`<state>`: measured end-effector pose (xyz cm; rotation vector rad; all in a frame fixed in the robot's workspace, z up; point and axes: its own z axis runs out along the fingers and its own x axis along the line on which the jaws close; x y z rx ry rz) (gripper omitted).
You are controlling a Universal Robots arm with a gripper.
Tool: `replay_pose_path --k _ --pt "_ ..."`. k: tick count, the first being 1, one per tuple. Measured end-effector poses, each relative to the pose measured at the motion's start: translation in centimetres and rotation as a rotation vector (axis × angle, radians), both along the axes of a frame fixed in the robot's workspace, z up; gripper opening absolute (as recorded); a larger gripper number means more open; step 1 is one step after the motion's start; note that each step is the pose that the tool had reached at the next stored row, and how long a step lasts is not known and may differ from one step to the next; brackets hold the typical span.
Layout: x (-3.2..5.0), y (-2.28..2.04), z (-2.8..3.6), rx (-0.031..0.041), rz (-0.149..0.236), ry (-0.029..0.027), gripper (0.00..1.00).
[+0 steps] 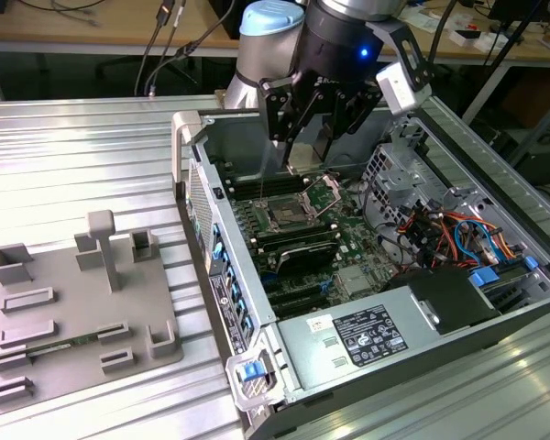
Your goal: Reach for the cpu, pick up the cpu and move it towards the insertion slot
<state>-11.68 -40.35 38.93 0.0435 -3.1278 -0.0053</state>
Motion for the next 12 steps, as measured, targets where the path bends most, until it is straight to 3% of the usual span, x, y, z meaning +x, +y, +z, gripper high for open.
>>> replay_pose_path --k 9,12 --pt "1.39 0.05 -0.08 -0.0001 0.0 0.0 0.55" --pt "1.44 0.05 -0.09 0.0001 0.0 -0.0001 0.55"
